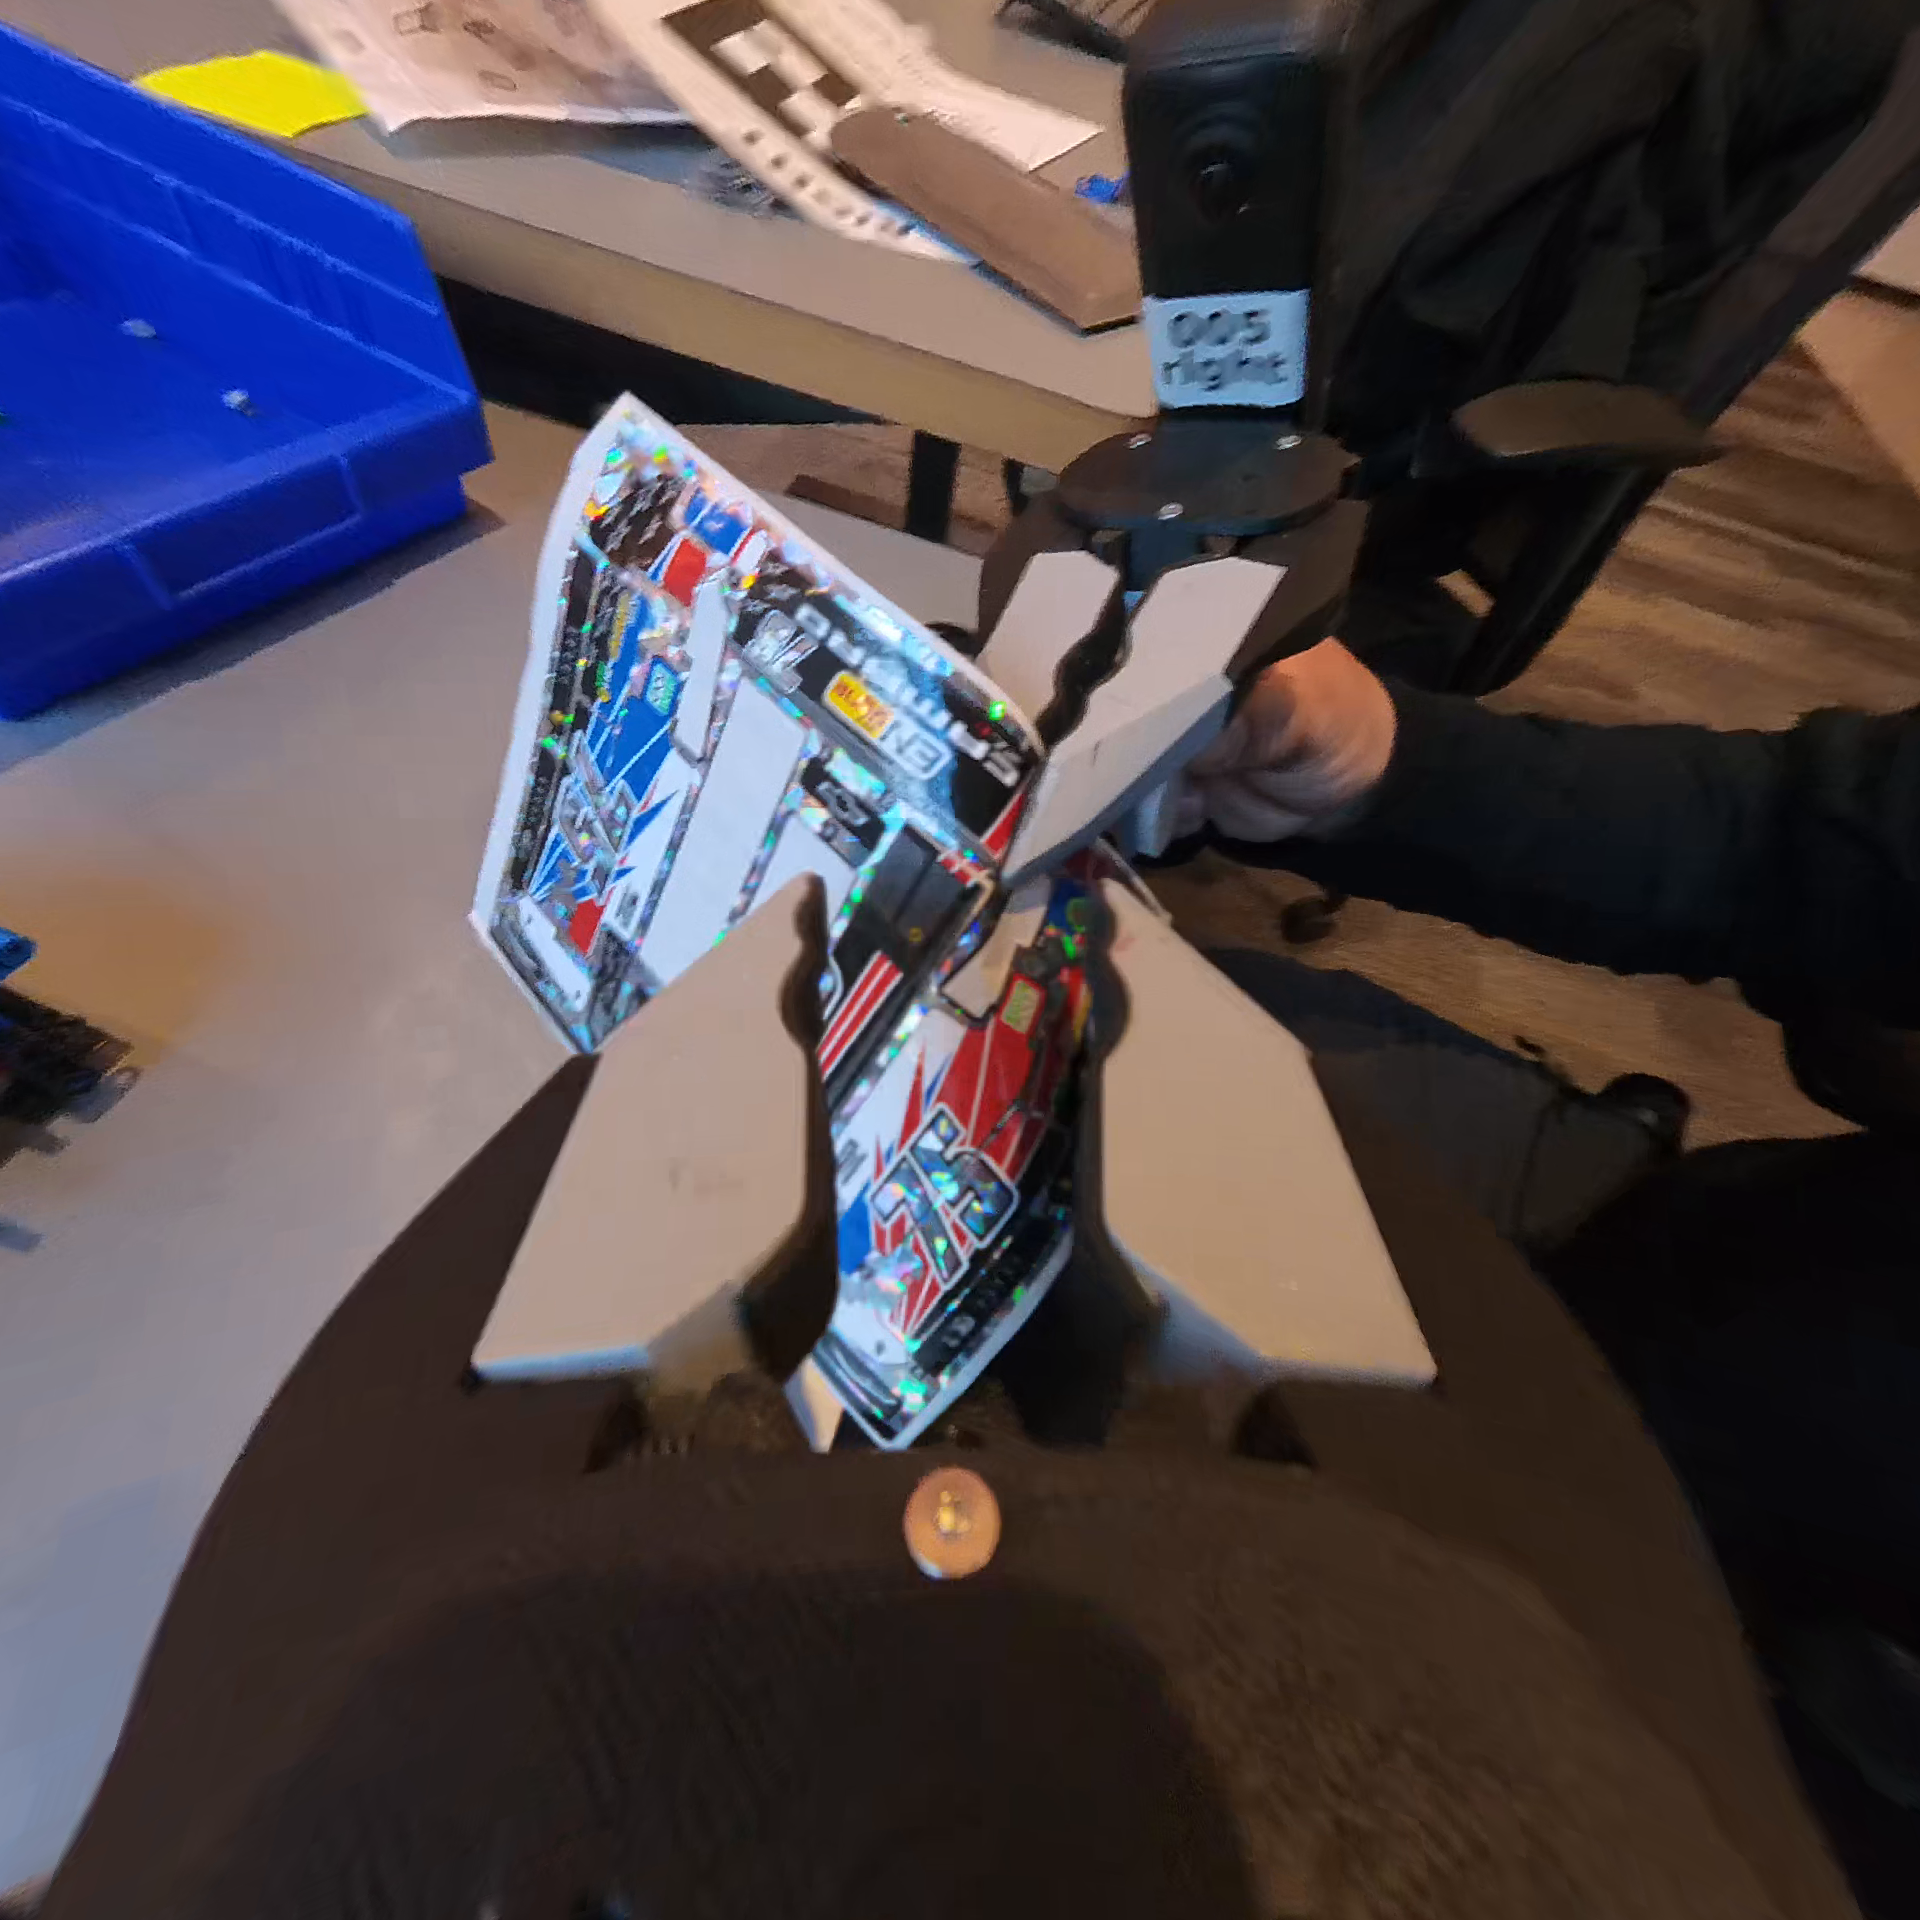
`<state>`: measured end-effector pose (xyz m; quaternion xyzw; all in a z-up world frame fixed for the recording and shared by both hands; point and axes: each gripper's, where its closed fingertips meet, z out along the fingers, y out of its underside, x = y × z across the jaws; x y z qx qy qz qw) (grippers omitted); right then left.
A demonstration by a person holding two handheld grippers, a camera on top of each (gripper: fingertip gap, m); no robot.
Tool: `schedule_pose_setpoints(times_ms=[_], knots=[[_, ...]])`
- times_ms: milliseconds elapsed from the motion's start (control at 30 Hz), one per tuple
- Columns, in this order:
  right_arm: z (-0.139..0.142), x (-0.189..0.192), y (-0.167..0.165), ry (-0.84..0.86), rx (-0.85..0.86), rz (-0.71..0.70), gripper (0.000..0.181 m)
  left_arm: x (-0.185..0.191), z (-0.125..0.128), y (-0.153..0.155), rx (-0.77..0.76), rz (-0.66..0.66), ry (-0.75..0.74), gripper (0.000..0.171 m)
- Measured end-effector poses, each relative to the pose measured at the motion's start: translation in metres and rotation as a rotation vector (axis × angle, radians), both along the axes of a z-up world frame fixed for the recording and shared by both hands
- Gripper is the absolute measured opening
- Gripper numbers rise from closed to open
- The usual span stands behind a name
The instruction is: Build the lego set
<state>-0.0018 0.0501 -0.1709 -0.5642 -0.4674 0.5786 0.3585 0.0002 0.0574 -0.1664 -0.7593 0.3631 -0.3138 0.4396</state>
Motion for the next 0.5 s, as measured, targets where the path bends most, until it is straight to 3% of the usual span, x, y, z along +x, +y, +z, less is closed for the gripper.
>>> schedule_pose_setpoints(times_ms=[200, 333, 500], knots=[[-0.0011, -0.0015, -0.0018, -0.003, 0.005, 0.005, 0.000, -0.0015, -0.0029, -0.0006, 0.048, 0.010, 0.035, 0.030], [-0.0024, -0.0017, -0.0022, -0.009, 0.010, 0.000, 0.000, -0.0008, -0.0057, 0.0024, 0.041, 0.021, 0.043, 0.030], [-0.0033, -0.0012, -0.0012, -0.008, 0.006, -0.006, 0.000, 0.0021, -0.0077, -0.0006, 0.071, 0.007, 0.022, 0.012]])
